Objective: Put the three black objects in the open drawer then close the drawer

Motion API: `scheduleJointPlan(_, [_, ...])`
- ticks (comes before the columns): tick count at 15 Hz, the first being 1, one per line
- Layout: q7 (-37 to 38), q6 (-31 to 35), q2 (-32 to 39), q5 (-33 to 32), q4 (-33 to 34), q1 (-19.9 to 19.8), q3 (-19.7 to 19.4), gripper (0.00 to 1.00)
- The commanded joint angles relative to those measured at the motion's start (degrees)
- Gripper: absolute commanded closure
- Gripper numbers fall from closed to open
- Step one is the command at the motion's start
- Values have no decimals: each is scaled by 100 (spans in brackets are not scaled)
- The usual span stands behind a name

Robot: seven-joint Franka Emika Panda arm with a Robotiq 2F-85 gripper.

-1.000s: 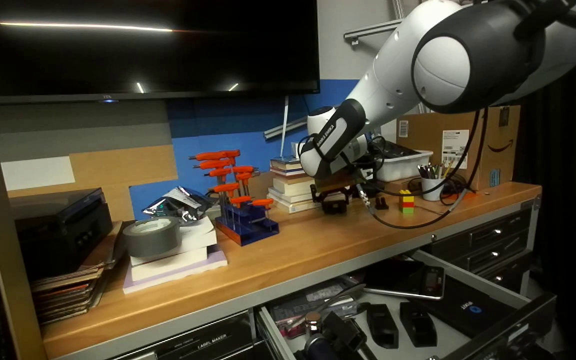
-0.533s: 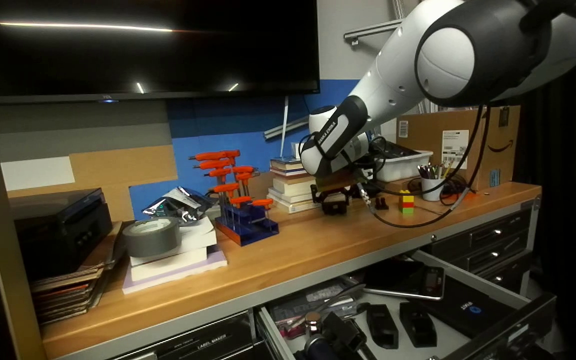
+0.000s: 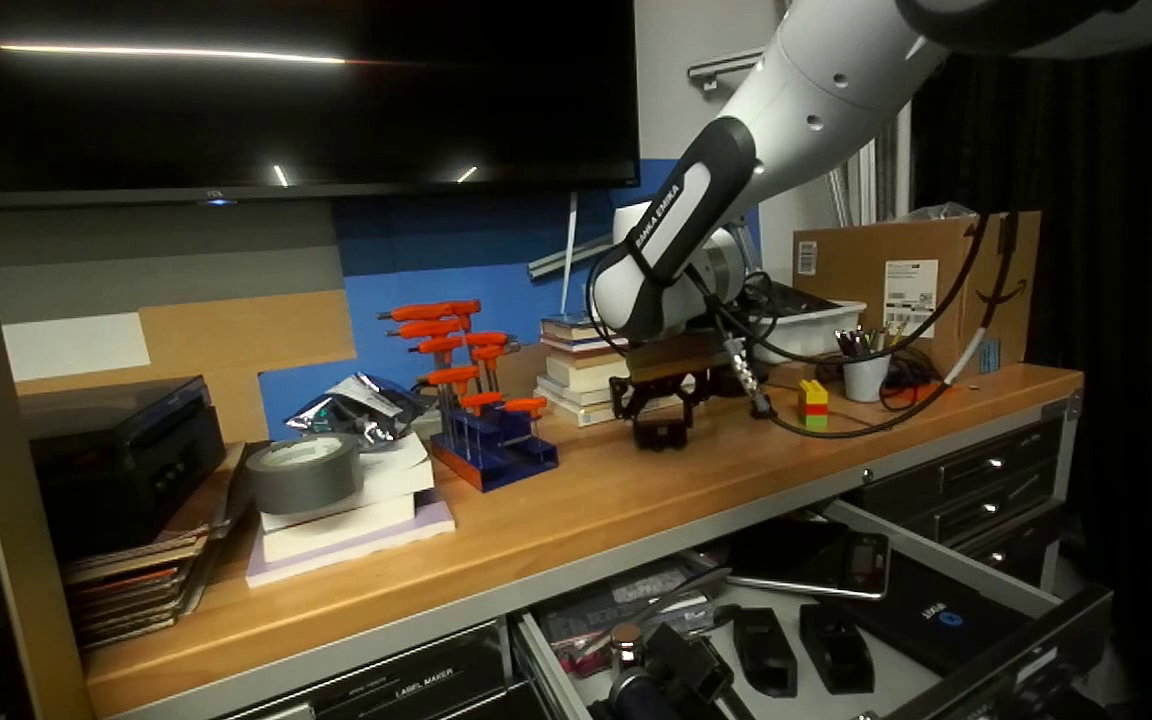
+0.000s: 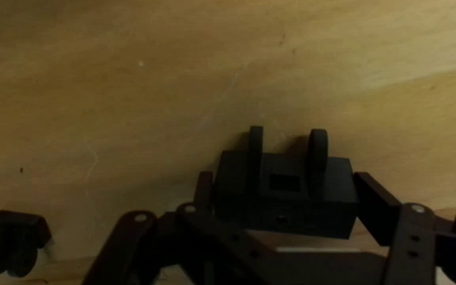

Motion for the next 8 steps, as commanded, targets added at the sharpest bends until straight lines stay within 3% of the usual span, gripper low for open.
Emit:
scheduleJointPlan(1, [-190,124,-1085,145,-1404,-8,196,38])
scheduleJointPlan(8, [-200,130,-2757,228,-3520,-42,517,38])
